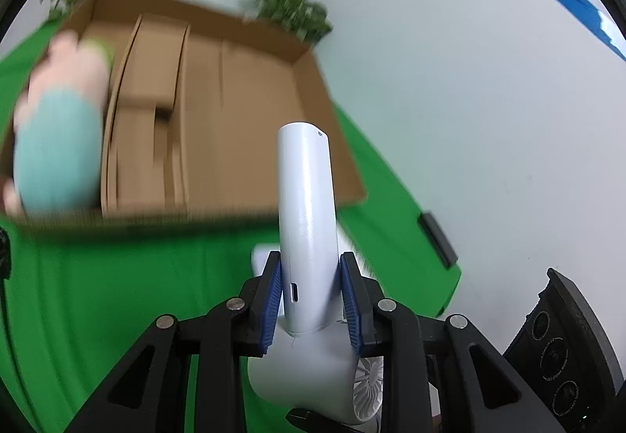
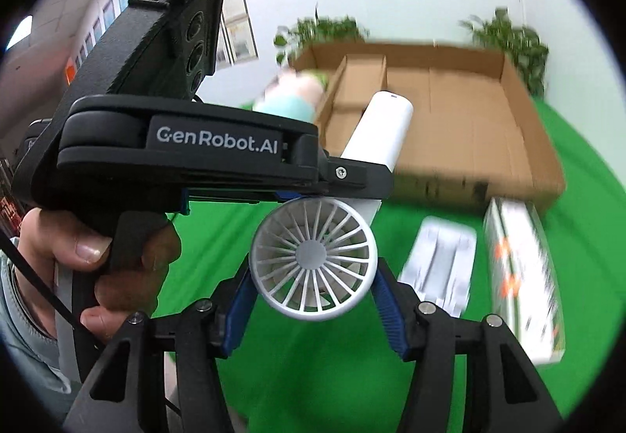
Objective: Organize objects
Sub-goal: 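Lift the white fan off the table with both grippers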
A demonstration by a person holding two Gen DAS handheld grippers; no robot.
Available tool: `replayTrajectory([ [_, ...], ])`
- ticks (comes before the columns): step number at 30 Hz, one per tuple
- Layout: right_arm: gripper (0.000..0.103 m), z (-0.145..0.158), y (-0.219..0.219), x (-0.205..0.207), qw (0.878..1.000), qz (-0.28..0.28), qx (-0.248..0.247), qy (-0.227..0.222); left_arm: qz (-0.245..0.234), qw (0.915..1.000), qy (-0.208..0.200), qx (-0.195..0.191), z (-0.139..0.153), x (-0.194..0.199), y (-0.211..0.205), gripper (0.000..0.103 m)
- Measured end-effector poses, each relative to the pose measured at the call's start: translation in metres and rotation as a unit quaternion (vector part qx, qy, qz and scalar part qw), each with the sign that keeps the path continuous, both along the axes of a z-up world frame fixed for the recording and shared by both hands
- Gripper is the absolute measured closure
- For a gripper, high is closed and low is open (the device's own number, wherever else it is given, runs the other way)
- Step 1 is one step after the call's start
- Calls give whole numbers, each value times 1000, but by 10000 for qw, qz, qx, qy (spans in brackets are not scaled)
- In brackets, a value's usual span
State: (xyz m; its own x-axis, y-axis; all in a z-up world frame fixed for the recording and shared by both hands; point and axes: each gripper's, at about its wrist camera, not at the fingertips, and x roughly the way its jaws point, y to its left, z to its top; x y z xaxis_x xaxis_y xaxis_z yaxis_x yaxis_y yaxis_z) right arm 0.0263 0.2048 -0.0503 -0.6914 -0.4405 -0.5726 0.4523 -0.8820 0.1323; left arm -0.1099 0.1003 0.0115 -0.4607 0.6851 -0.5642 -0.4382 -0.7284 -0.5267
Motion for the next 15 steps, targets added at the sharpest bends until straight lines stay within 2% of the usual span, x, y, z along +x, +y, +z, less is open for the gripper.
replayTrajectory([
  [4,48,35,0,-21,9990,27,-100,433,6,9987,487,-127,46,-15,4,77],
  [8,48,63,1,-52,9978,120,-174,623,61,9960,849,-273,85,-37,0,78],
  [11,48,76,1,-76,9972,270,-169,677,217,9941,953,-475,104,-53,-1,78],
  [15,48,77,5,-111,9970,486,-322,505,392,9936,809,-680,109,-80,-1,78],
])
